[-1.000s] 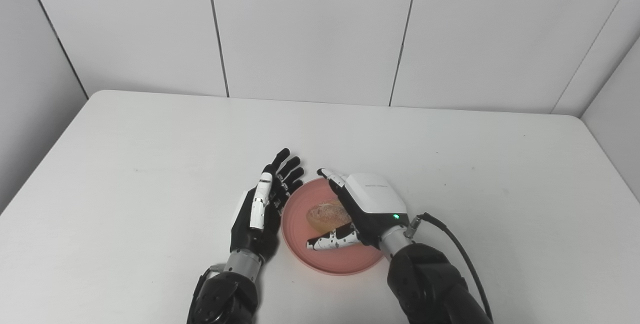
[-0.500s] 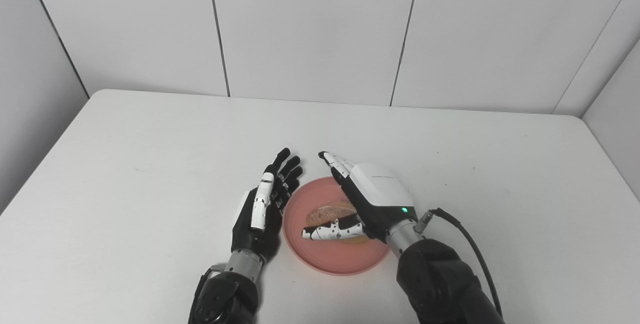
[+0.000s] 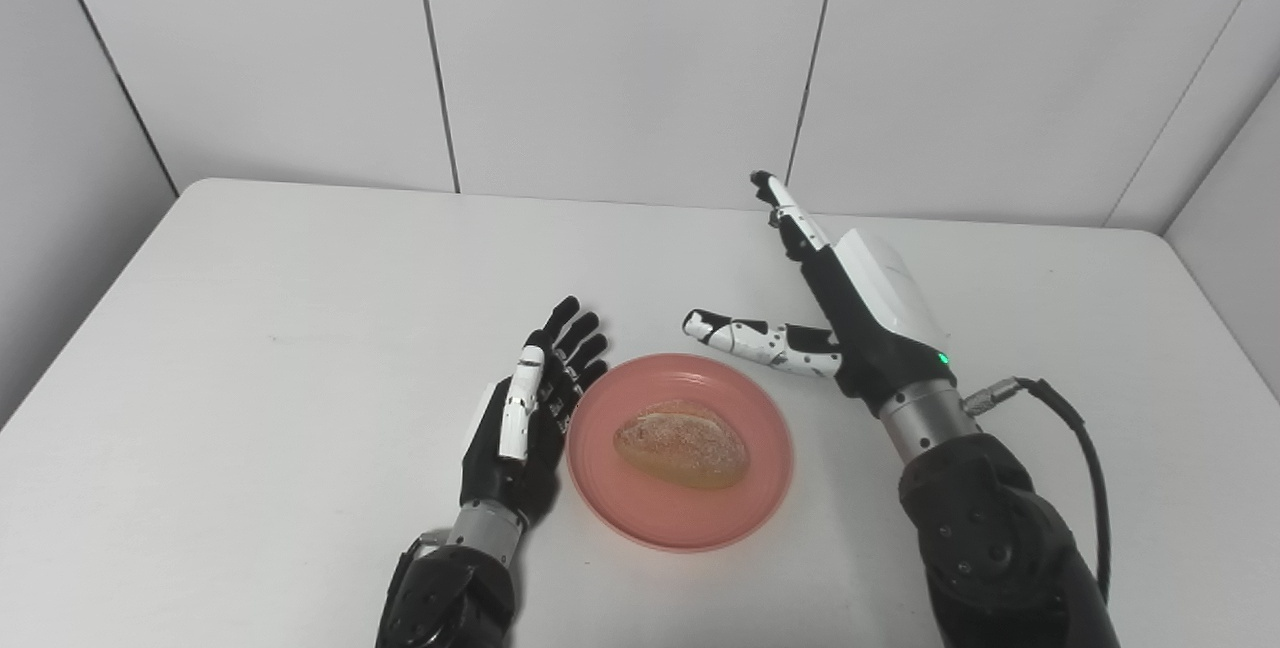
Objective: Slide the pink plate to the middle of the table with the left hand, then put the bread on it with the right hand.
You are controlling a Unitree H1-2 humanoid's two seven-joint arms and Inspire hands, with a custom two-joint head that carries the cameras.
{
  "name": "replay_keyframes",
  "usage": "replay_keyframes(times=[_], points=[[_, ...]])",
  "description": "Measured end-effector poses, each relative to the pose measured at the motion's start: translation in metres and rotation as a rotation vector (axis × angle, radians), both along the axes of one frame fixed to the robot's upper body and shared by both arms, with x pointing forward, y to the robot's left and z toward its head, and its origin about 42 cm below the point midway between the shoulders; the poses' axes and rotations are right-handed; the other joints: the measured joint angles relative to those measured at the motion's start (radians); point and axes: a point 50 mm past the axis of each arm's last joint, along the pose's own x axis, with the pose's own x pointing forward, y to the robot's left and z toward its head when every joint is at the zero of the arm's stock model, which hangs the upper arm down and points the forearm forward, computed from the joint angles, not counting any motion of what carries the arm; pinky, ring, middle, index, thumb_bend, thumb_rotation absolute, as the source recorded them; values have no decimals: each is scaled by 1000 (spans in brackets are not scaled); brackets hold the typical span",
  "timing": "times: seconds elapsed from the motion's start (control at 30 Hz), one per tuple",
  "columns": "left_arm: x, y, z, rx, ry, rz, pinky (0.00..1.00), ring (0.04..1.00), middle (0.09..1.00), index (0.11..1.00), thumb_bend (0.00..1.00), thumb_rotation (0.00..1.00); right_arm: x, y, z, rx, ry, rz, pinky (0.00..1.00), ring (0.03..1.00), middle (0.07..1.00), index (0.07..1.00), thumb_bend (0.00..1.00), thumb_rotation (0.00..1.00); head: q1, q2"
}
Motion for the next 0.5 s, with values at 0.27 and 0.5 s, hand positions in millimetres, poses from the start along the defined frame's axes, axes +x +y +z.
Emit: replay_keyframes(times=[0.27, 0.5], points=[[-4, 3, -1, 29, -11, 21, 964, 938, 944, 928, 409, 1000, -23, -22, -51, 160, 81, -57, 848, 941, 966, 968, 738, 1000, -8, 2], [-11, 6, -1, 53, -17, 27, 983, 958, 966, 956, 415, 1000, -26, -19, -82, 343, 135, -84, 854, 959, 973, 968, 608, 1000, -6, 5]])
